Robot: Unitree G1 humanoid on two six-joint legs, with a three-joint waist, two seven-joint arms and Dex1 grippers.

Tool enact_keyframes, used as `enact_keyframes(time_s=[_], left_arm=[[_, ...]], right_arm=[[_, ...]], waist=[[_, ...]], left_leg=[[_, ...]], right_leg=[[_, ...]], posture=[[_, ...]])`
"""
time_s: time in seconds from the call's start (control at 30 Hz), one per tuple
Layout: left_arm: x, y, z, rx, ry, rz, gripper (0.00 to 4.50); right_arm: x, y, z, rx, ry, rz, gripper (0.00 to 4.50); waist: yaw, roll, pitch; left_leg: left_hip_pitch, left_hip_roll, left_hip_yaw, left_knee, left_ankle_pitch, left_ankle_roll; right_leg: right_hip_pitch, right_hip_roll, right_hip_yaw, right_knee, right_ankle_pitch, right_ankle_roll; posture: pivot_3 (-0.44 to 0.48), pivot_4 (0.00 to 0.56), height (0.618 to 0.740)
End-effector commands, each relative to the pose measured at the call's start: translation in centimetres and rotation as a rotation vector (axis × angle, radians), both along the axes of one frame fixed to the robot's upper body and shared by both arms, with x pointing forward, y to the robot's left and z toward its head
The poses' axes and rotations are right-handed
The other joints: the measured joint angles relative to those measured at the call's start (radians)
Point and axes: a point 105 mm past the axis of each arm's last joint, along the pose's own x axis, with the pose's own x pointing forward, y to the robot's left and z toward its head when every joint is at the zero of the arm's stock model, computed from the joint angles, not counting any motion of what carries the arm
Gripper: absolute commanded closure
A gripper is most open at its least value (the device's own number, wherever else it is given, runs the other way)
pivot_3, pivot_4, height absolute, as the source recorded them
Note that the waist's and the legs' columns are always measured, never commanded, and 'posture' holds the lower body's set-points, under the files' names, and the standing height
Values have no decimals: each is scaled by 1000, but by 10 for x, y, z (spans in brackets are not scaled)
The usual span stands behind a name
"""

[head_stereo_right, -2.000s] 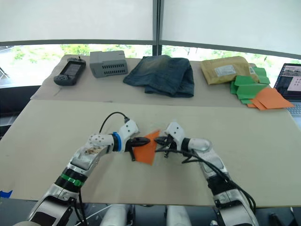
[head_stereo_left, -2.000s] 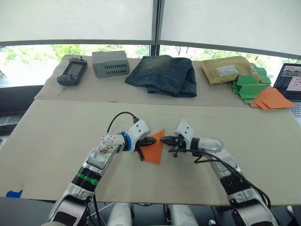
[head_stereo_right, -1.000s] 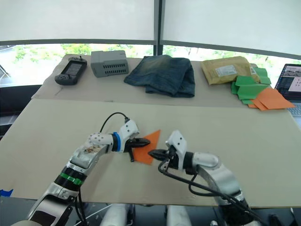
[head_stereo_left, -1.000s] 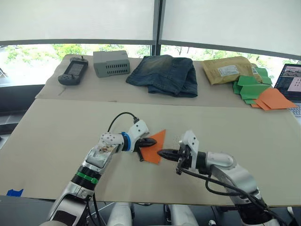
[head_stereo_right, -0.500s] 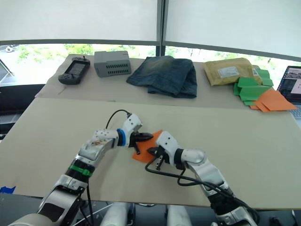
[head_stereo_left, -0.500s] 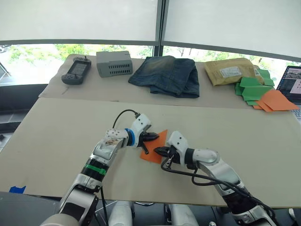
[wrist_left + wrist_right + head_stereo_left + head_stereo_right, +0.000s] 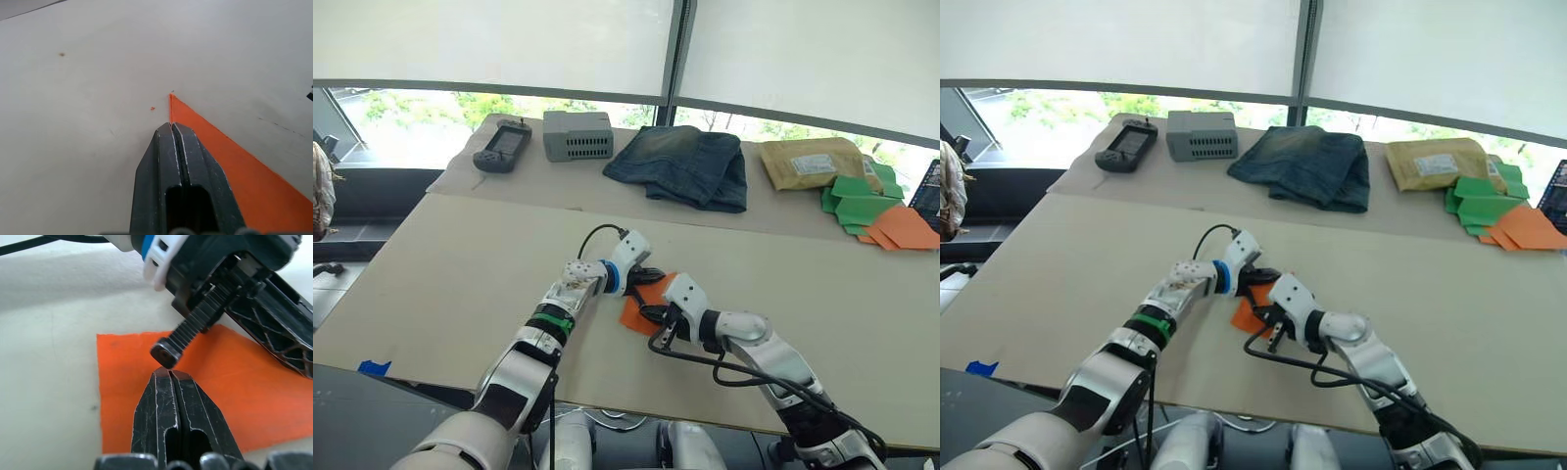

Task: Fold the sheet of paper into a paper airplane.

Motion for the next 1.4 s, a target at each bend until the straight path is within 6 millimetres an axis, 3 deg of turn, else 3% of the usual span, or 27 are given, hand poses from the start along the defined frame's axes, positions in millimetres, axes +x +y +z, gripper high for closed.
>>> enact_keyframes(time_s=[0.03, 0.23, 0.4, 0.5, 0.67, 0.93, 1.4], left_arm=[[10, -4, 21, 64, -116, -16, 4500], [-7, 23, 7, 91, -74, 10, 4500], [-30, 52, 5, 109, -45, 63, 4500], [-40, 57, 6, 112, -38, 74, 4500], [-48, 54, 9, 102, -32, 90, 4500], [-52, 48, 12, 100, -37, 92, 4500], [-74, 54, 17, 123, 2, 98, 4500]], right_arm=[[-13, 3, -27, -42, 120, 20, 4487], [0, -4, -23, -56, 92, -26, 4487], [19, -14, 7, 6, 10, -84, 4487], [35, -28, 26, -8, -69, -140, 4487], [62, -49, 45, -62, -155, -226, 4487], [66, -54, 33, -117, -101, -205, 4487], [54, -13, 17, -42, -52, -113, 4487]], waist=[[0, 0, 0], [-26, 0, 0], [-58, 2, -1], [-60, 2, 0], [-59, 2, 0], [-58, 2, 0], [-83, 2, 0]], left_leg=[[0, -1, 1, -2, 0, 0], [-1, 0, 1, -3, 0, 0], [-4, 0, 0, -3, 1, 0], [-8, -1, 1, -3, 6, 9], [-22, -3, 1, -4, 4, 10], [-22, -3, 1, -4, 3, 11], [-20, 0, 1, -4, 3, 11]], right_leg=[[0, -2, 0, 0, 0, 0], [-1, -3, -4, 1, 0, 0], [-2, -3, -4, 6, 2, 0], [-5, -3, -4, 6, 0, 0], [-17, -2, -2, 6, 4, 2], [-17, -1, -3, 4, 1, 5], [-16, 3, -1, 7, 0, 7]], posture=[[0, 150, 716], [0, 150, 716], [0, 150, 716], [0, 150, 716], [0, 150, 716], [0, 150, 716], [0, 150, 716]])
